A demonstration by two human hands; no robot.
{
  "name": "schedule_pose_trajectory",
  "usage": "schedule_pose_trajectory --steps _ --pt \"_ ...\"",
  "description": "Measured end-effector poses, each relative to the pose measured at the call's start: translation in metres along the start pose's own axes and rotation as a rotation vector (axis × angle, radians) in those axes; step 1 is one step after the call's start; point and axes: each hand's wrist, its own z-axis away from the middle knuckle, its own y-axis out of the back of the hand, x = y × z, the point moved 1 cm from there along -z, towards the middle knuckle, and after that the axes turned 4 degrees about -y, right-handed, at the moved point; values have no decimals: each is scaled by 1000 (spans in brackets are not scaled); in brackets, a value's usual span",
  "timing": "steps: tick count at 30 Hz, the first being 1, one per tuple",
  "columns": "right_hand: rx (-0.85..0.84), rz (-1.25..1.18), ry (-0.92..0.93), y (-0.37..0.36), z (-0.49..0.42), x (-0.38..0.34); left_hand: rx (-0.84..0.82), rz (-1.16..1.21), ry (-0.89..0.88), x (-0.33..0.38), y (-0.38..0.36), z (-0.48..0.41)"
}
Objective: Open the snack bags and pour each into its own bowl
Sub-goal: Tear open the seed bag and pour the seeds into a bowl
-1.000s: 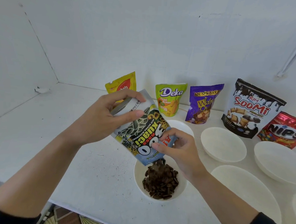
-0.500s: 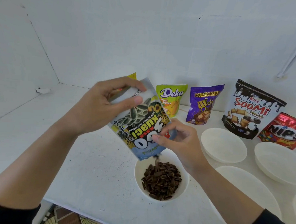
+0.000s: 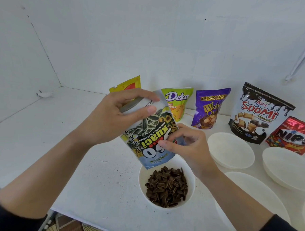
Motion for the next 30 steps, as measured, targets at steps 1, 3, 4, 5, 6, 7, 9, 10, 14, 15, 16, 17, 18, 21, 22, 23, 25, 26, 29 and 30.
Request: schedule_pose_trajectory --steps 1,3,4,5,6,7,9,10,14,15,16,17,18,21,22,23,25,26,29,30 --pt "3 5 2 -1 0 1 9 7 3 -1 1 -1" --pt "6 30 -1 -2 3 3 27 -1 1 -4 1 -1" --pt "2 37 -3 -3 4 5 29 -18 0 -6 -1 0" --pt "0 43 -1 -4 6 7 28 -28 5 -9 -2 1" --pt "3 52 0 -4 6 9 25 -22 16 -11 -4 2" --pt "8 57 4 -4 7 10 23 -8 28 -12 -5 3" --pt "15 59 14 -3 5 9 16 13 27 -13 -6 4" --pt "20 60 19 -3 4 6 11 17 15 -13 -6 4" --pt "33 82 62 -1 -4 -6 17 19 -62 -8 -1 2" --pt "34 91 72 -1 -5 -8 33 9 -83 -7 0 1" --pt "32 100 69 -1 -6 -9 55 -9 -101 -7 0 1" --pt "29 103 57 -1 -6 -9 78 -35 -113 -8 0 1" --pt "27 109 40 -1 -5 -8 92 -63 -118 -9 0 1" --pt "33 169 7 -1 -1 -1 66 -97 -86 -17 -5 6" --pt "42 175 -3 0 0 2 44 -95 -63 -19 -5 8" --pt "53 163 -12 1 1 4 15 -102 -41 -21 -5 10" --pt "60 172 -3 1 1 5 -48 -166 -22 -22 -5 13" --pt "50 204 14 0 1 3 -64 -203 -28 -22 -4 13" --pt "-1 274 65 -3 1 -5 -43 -246 -73 -21 -4 14" --pt "-9 322 84 -4 1 -8 -33 -247 -86 -21 -3 13"
